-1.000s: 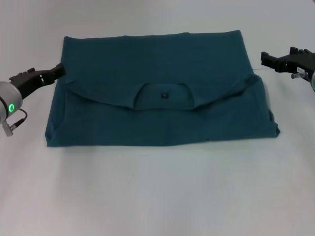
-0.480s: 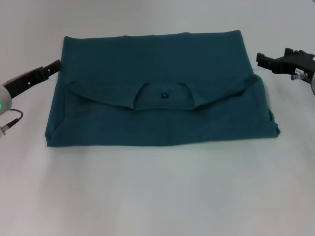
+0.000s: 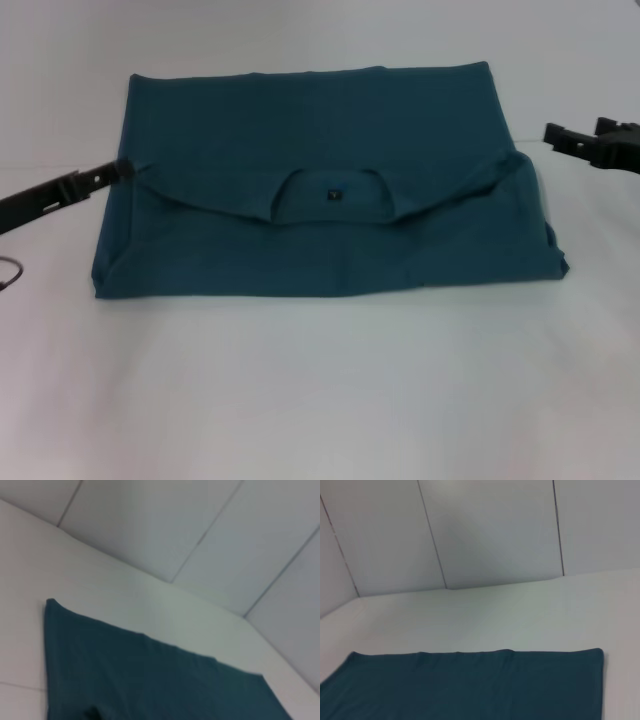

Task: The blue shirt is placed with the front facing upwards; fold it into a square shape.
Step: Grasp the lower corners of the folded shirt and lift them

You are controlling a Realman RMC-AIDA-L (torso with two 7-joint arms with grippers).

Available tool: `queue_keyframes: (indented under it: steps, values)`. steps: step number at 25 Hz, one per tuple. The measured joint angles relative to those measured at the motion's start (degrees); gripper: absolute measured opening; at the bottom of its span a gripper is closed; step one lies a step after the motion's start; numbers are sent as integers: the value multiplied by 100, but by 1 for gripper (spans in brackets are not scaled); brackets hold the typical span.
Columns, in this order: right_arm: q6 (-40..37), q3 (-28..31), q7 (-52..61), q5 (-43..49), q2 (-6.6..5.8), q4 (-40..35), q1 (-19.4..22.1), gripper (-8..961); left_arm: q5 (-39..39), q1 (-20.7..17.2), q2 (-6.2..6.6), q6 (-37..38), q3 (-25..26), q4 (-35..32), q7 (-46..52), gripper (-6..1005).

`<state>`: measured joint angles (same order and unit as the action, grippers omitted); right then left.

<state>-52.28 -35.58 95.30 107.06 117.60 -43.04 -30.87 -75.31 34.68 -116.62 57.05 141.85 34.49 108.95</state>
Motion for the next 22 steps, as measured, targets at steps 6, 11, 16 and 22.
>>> queue_keyframes:
  steps: [6, 11, 16, 22]
  values:
    - [-299, -5, 211, 0, -3, -238, 288, 923, 474, -286, -10, -64, -405, 411, -56, 885]
    - [-315, -9, 217, 52, 40, -253, 354, 923, 1107, -277, -138, -413, -623, 574, -287, 886]
    - [-318, -11, 225, 66, 51, -257, 367, 923, 1600, -315, -429, -657, -792, 945, -715, 886]
    - [-295, -11, 230, 69, 61, -241, 371, 922, 2094, -316, -550, -647, -804, 1141, -760, 886]
